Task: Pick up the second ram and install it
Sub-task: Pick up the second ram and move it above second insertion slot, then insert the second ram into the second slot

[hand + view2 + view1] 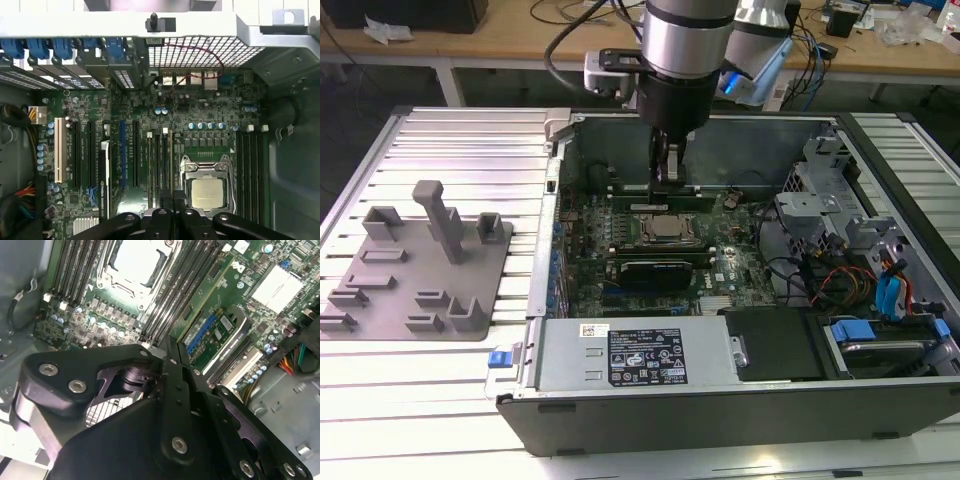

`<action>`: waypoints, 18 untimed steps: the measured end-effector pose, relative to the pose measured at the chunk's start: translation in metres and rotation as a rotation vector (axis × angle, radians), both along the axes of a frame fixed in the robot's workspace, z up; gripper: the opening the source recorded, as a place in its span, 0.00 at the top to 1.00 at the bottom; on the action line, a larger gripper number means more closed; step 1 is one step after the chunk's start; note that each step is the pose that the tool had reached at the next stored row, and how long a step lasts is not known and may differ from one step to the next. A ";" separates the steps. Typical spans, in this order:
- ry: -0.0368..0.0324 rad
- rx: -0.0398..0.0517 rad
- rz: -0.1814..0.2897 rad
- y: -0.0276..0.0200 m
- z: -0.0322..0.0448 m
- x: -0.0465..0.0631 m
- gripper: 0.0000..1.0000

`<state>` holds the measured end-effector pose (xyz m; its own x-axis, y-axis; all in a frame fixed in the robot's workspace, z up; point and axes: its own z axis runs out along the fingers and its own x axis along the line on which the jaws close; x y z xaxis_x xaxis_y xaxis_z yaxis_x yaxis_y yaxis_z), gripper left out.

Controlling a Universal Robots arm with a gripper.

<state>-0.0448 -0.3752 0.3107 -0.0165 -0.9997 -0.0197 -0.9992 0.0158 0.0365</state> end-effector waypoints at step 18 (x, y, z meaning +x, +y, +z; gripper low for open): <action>0.0001 -0.0001 -0.004 -0.0007 -0.0248 0.000 0.91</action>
<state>-0.0451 -0.3759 0.2859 -0.0210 -0.9996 -0.0196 -0.9991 0.0202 0.0367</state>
